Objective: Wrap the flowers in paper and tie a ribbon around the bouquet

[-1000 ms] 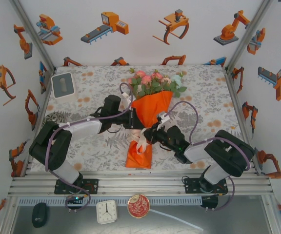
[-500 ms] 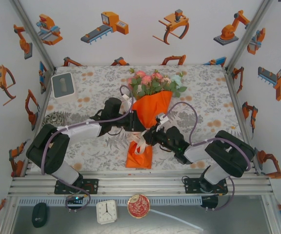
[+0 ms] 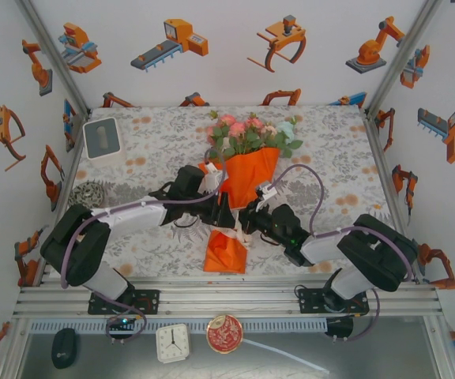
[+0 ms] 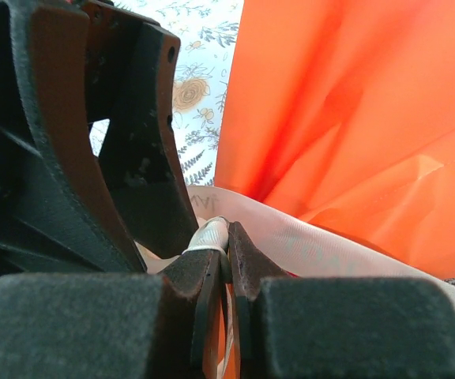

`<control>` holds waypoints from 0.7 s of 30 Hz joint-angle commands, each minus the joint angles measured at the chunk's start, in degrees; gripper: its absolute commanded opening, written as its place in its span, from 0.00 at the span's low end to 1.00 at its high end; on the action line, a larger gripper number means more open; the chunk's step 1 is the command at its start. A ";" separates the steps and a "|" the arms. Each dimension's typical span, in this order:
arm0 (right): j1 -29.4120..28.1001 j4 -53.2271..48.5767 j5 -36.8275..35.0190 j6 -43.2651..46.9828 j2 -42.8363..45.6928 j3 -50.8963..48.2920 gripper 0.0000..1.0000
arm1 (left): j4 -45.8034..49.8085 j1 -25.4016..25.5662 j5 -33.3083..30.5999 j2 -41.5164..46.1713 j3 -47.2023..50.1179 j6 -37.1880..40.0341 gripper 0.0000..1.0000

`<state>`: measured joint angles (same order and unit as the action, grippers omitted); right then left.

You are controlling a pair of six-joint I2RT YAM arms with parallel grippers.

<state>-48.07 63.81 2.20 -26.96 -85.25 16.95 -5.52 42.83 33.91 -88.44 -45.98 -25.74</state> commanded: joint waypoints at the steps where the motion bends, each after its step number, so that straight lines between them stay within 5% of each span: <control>1: 0.26 3.10 0.28 1.11 1.36 1.24 0.09 | 0.57 0.33 0.55 -0.43 -0.34 1.19 0.50; 8: 0.30 3.23 3.71 0.85 2.45 -0.41 0.10 | -0.11 0.61 -7.63 3.05 1.12 3.97 0.50; 11: 0.26 3.25 5.32 -0.15 2.81 -1.64 0.08 | -2.43 0.59 -5.75 4.70 2.60 4.35 0.44; 15: 0.31 3.47 6.26 -0.52 2.90 -3.76 0.06 | -5.22 0.62 -1.64 8.36 5.10 5.95 0.49; 21: 0.27 3.60 6.15 -0.20 2.64 -4.49 0.02 | 0.94 0.52 -6.63 13.35 4.73 10.28 0.51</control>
<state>-47.79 64.97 7.55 -27.22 -83.42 12.60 -7.46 43.16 29.15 -76.73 -40.38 -19.22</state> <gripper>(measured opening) 0.031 0.512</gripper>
